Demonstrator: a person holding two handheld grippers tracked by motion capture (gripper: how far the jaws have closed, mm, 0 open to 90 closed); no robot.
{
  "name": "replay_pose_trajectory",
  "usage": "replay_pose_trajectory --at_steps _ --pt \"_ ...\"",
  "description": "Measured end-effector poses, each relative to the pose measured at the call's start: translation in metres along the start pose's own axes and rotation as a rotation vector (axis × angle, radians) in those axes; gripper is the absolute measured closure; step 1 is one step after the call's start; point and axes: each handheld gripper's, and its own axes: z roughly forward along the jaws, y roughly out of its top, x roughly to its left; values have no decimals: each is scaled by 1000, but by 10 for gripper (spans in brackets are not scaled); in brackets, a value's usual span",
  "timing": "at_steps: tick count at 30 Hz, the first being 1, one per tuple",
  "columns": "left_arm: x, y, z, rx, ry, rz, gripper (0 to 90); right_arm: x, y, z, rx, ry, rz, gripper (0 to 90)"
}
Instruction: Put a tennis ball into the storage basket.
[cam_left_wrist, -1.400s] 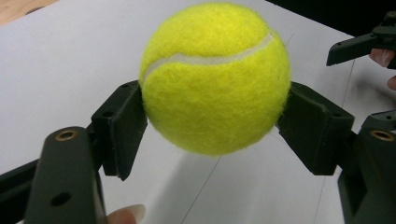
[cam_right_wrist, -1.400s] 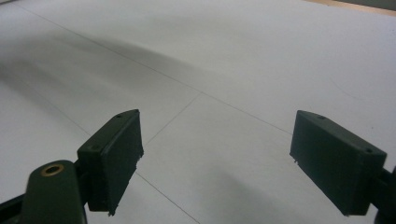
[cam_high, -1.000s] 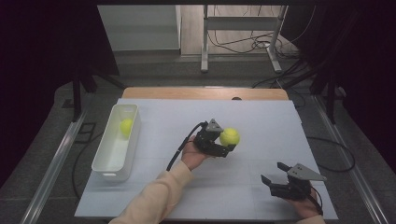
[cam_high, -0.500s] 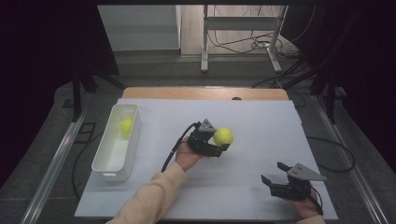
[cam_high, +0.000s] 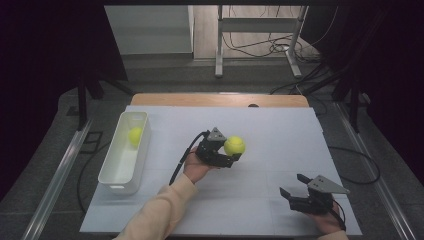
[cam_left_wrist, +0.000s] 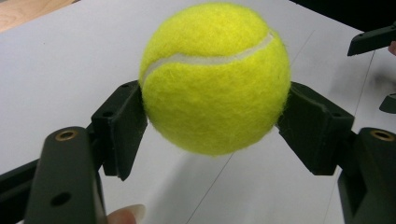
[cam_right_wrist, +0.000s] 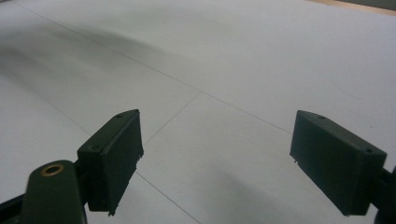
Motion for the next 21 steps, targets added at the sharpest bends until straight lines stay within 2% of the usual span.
replay_pose_trajectory --at_steps 21 --pt "12 -11 -19 -20 34 -33 268 1 0 0 2 -2 -1 171"
